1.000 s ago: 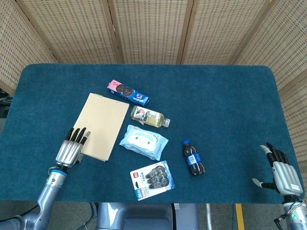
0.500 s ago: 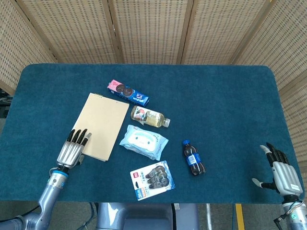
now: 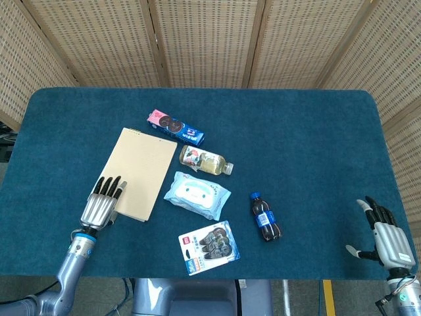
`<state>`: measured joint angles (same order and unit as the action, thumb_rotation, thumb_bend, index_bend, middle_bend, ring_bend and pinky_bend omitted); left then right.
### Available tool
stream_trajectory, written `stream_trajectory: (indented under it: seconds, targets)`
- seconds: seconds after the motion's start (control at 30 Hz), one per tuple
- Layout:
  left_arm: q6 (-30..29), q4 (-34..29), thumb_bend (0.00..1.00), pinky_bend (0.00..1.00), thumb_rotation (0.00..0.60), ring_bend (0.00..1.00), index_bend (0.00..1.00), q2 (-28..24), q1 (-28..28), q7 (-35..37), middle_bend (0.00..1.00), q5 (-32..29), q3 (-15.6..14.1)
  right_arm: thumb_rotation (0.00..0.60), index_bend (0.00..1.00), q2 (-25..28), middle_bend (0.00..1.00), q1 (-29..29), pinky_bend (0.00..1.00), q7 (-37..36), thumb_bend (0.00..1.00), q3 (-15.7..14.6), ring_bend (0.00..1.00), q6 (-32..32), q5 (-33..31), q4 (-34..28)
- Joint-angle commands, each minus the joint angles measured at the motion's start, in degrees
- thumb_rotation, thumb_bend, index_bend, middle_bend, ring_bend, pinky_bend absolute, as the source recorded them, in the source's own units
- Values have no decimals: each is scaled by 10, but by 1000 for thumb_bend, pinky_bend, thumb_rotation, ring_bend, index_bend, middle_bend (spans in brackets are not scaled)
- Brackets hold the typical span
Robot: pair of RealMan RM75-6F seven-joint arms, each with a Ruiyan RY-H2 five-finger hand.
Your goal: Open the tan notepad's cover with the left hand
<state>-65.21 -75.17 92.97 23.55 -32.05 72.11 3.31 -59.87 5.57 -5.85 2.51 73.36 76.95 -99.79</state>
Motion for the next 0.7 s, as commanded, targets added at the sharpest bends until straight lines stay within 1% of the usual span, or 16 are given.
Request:
stream_trajectory:
  seconds: [0.03,0.4,0.7]
  targets:
    - [0,4,369,0,600,0,33,2,1,-2,0,-2,1,600,57,0,0,0,0,1,156,0,0,0,0,0]
    - [-6,27,381,0,600,0,33,18,4,4,0,-2,5,600,57,0,0,0,0,0,158,0,0,1,0,-1]
    - [-8,33,397,0,600,0,33,24,6,1,0,-1,5,600,57,0,0,0,0,0,156,0,0,1,0,-1]
